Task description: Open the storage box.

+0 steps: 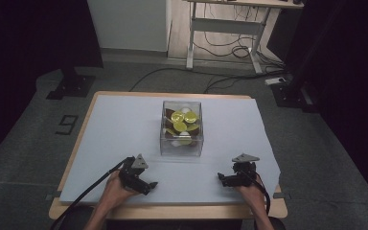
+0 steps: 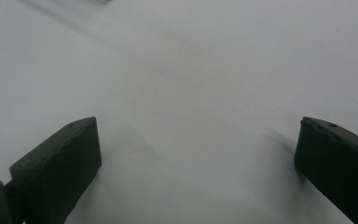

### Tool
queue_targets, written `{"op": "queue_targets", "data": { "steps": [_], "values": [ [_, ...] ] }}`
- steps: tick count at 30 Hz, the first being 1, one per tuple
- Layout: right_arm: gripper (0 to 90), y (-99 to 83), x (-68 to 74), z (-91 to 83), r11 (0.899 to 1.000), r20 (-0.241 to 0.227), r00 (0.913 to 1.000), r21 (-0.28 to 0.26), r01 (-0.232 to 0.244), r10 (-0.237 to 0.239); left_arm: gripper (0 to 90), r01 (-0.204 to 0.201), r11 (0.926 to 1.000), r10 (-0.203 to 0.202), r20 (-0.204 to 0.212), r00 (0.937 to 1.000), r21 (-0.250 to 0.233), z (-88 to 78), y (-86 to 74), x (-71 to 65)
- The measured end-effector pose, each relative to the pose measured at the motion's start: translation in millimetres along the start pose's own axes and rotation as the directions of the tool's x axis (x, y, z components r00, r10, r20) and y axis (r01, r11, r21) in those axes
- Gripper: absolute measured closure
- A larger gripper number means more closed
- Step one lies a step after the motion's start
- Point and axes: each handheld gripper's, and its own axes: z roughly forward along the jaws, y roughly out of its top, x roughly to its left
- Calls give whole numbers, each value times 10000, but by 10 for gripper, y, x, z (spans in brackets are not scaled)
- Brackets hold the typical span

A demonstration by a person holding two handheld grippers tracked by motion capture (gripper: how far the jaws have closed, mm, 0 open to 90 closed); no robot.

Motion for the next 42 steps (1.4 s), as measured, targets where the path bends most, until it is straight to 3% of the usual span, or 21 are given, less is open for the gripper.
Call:
{"op": "queue_targets", "data": {
  "steps": [7,14,28,42],
  "values": [
    [15,22,55,-48,9998,-284,9994,-53,210,-211,14,133,9998,-131,-154,9998,165,-36,23,10],
    [0,53,76,-95,9997,-565,9982,-177,177,-186,61,84,9992,-84,-6,10000,-383,-119,60,-1],
    [0,157,141,-196,9980,-1027,9946,-632,72,-136,147,-86,9963,81,-65,9999,-857,-220,156,-23],
    [4,345,321,-202,9967,-1455,9875,-614,523,-608,182,-242,9937,267,214,9994,-1098,-268,361,-46]
  ]
}}
